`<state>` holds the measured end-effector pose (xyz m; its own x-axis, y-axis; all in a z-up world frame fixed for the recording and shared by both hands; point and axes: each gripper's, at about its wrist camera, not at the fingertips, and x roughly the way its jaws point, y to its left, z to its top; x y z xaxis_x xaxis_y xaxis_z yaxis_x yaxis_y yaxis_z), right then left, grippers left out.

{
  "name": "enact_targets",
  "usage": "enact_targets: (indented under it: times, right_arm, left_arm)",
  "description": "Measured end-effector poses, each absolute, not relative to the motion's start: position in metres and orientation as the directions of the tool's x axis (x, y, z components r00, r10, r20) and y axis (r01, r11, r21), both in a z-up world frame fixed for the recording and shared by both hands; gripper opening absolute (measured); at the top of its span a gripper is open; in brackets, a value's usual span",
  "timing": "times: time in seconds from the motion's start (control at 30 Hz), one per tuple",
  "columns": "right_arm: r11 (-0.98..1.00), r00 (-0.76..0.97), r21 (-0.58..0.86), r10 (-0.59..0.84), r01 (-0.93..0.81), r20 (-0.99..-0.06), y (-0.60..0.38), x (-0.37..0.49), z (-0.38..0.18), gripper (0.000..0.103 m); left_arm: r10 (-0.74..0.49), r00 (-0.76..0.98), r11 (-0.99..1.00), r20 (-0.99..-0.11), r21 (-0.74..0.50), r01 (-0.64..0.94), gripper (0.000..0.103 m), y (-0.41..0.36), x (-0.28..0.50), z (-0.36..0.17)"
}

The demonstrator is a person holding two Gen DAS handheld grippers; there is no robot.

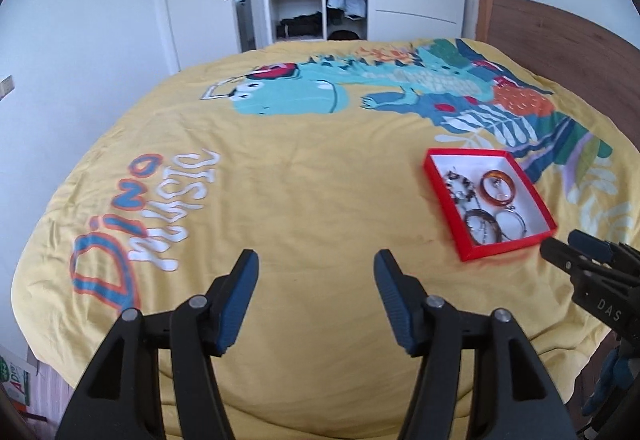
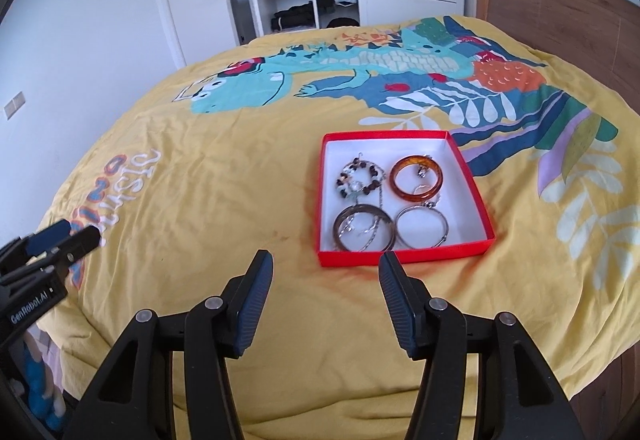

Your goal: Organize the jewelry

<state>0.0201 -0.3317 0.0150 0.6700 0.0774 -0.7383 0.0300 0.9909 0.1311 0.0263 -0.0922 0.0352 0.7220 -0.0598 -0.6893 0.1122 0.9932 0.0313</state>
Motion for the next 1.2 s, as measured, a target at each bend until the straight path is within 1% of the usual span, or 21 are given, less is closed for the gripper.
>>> enact_targets:
  times: [0.3,0.47,1.2]
  right_arm:
    - [0.995,0.663,0.104,0.076,0.002,-0.744,-0.316,0.004,0.013,0.055]
    - [0.996,0.667,0.094,0.077,-0.011,-0.741,-0.312,-0.002,0.015,0.055]
    - [0.996,0.656,0.086,0.068,-0.005,-0.752,-0.313,-0.011,0.01,0.055]
  left_arm:
    - [-0.047,0.743,0.997,-0.668,0.019,0.08,0.058,-0.064,0.006,0.033]
    - [-0.051,0.739,0.997,-0.672,0.006,0.075,0.058,-0.056,0.002,0.032]
    - [-0.051,0.722,0.997,-0.69,0.006,0.077,0.058,-0.052,-0.005,0.023]
